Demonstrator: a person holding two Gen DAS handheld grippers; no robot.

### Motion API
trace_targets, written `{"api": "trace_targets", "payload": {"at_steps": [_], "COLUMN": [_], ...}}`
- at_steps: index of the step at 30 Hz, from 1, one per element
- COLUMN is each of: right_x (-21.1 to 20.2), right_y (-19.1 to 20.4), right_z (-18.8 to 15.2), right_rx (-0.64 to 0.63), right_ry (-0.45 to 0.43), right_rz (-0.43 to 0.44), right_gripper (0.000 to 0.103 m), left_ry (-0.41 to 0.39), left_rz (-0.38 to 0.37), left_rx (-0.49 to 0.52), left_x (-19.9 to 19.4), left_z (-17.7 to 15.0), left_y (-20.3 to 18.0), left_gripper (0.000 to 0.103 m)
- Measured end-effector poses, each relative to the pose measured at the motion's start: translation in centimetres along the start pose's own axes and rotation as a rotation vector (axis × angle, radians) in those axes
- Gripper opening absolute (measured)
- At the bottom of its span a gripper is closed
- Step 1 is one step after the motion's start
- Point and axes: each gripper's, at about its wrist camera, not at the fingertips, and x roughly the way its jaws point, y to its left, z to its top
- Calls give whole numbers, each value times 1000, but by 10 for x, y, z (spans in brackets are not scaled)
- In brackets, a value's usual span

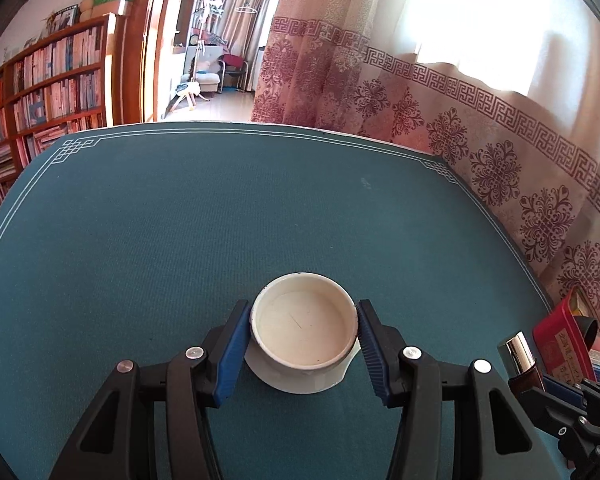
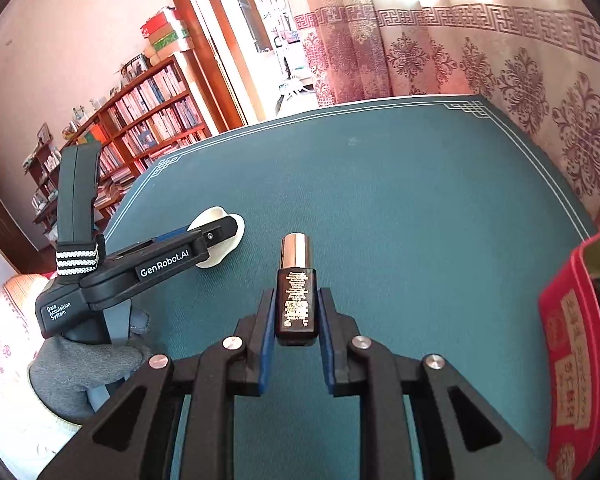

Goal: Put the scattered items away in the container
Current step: 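Grasp the brown bottle with the right tool while the left tool grasps the white cup, then carry the bottle and cup into the red tin and open both tools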

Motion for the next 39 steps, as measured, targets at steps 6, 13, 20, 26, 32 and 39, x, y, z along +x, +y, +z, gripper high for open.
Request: {"api": "trace_targets", "payload": {"at_steps": [6, 13, 20, 26, 32, 39], "right_x": [-53, -111, -169, -196, -202, -201], "right_y": [-29, -70, -127, -164, -177, -180], "right_z": [-17, -39, -64, -84, -95, -98], "right_rx": [46, 99, 172, 231, 222, 209], "right_ry": [-80, -158, -227, -252, -252, -244], "right_rz": [-32, -76, -174, -224, -261, -281], "right_gripper": [22, 22, 22, 22, 22, 22], "left_ry": [1, 4, 9, 36, 47, 64], "left_rz": [-86, -177, -279, -331, -354, -377], "left_rx": [65, 142, 236, 308, 352, 380], "left_x": [-18, -35, -46, -48, -48, -46], "left_z": [-15, -30, -46, -63, -70, -76], "left_y": [-58, -132, -209, -258, -286, -306], "left_gripper": [54, 54, 54, 54, 54, 54]}}
